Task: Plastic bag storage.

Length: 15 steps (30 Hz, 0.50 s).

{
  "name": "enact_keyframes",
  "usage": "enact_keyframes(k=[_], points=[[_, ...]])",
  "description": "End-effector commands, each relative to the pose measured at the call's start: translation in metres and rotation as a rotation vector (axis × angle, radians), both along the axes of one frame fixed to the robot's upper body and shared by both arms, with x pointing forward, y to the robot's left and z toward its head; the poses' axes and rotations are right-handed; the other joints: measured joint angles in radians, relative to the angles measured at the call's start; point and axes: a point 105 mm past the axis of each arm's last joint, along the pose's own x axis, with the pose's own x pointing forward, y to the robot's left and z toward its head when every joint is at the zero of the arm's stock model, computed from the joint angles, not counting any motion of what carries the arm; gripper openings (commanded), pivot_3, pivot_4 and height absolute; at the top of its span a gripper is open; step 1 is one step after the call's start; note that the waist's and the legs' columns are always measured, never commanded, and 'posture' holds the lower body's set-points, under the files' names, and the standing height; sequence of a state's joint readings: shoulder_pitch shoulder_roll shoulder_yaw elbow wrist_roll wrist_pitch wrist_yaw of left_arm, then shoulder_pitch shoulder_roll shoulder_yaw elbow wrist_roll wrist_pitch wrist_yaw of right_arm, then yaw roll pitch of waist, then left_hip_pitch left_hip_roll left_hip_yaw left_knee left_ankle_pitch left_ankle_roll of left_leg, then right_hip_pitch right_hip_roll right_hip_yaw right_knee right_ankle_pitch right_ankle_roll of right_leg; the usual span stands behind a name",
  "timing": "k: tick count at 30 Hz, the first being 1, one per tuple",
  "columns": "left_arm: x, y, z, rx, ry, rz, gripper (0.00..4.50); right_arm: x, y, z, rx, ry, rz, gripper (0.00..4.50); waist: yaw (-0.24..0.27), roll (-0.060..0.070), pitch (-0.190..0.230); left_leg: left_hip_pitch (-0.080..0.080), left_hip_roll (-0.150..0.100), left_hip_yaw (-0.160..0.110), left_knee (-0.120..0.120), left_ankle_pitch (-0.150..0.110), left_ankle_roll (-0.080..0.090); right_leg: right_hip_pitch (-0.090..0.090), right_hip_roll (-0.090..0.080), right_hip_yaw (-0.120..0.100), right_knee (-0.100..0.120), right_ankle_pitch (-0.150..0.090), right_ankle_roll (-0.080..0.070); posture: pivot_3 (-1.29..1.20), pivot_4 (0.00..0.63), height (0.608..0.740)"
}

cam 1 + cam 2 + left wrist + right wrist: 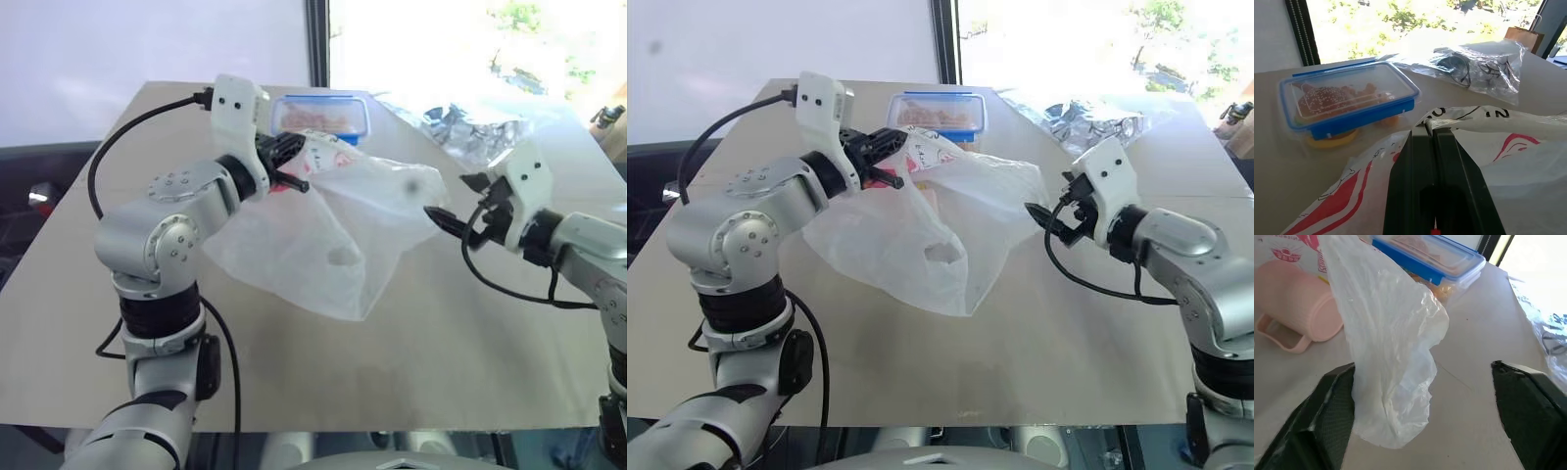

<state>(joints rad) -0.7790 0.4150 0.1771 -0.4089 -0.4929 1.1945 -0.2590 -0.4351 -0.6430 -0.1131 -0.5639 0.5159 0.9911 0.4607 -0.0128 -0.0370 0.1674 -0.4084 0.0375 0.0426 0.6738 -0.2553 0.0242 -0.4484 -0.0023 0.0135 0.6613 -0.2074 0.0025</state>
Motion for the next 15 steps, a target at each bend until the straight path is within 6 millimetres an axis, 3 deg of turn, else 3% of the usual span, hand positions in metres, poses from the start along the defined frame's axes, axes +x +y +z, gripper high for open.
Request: enact_keyframes(k=[1, 3, 6, 7, 10, 12, 13, 15], points=[[-0.004, -0.001, 0.015, 0.010, -0.070, -0.008, 0.00, 0.003, 0.000, 0.004, 0.035, -0.030, -0.015, 2.60, 0.000, 0.000, 0.000, 0.000, 0.000, 0.000, 0.000, 0.000, 0.000, 0.000, 0.000, 0.000, 0.000, 0.000, 0.000, 0.00, 0.150, 0.740], [-0.007, -0.004, 0.018, -0.058, -0.068, -0.045, 0.00, 0.004, 0.001, 0.005, 0.048, -0.033, -0.004, 1.64, 0.000, 0.000, 0.000, 0.000, 0.000, 0.001, 0.000, 0.000, 0.000, 0.000, 0.000, 0.000, 0.000, 0.000, 0.000, 0.00, 0.150, 0.740], [-0.025, -0.016, 0.026, -0.163, -0.073, -0.240, 0.00, 0.003, 0.004, 0.002, 0.041, -0.029, 0.021, 0.05, 0.001, 0.000, 0.000, -0.001, 0.000, 0.000, 0.001, 0.000, 0.000, 0.000, 0.000, 0.000, -0.001, 0.000, 0.000, 0.00, 0.150, 0.740], [-0.030, -0.015, 0.027, -0.199, -0.050, -0.292, 0.00, 0.003, 0.005, 0.002, 0.040, -0.030, 0.026, 0.05, 0.001, 0.000, 0.000, -0.002, 0.000, 0.000, 0.001, 0.000, 0.000, 0.000, 0.000, 0.000, -0.001, 0.000, 0.000, 0.00, 0.150, 0.740], [-0.049, -0.006, 0.034, -0.310, -0.010, -0.447, 0.66, 0.005, 0.007, 0.004, 0.055, -0.039, 0.030, 0.00, -0.004, 0.000, 0.000, -0.001, 0.001, 0.000, 0.001, 0.000, 0.000, -0.001, 0.000, 0.000, 0.000, 0.000, 0.000, 0.00, 0.150, 0.740], [-0.065, -0.006, 0.042, -0.349, 0.005, -0.571, 1.54, 0.007, 0.006, 0.003, 0.057, -0.039, 0.028, 0.00, -0.004, 0.000, 0.000, 0.000, 0.001, 0.000, 0.001, 0.000, 0.000, -0.001, 0.001, 0.000, 0.000, 0.000, 0.000, 0.00, 0.150, 0.740], [-0.074, -0.008, 0.044, -0.349, 0.022, -0.641, 1.68, 0.008, 0.006, 0.002, 0.053, -0.039, 0.028, 0.00, -0.003, 0.000, 0.000, 0.000, 0.001, 0.000, 0.001, 0.000, 0.000, 0.000, 0.001, 0.000, 0.000, 0.000, 0.000, 0.00, 0.150, 0.740], [-0.093, -0.008, 0.043, -0.333, 0.086, -0.777, 2.64, 0.009, 0.006, 0.000, 0.051, -0.036, 0.027, 0.00, -0.002, 0.000, 0.000, 0.000, 0.001, 0.000, 0.001, 0.000, 0.000, 0.000, 0.001, 0.000, 0.000, -0.001, 0.001, 0.00, 0.150, 0.740]])
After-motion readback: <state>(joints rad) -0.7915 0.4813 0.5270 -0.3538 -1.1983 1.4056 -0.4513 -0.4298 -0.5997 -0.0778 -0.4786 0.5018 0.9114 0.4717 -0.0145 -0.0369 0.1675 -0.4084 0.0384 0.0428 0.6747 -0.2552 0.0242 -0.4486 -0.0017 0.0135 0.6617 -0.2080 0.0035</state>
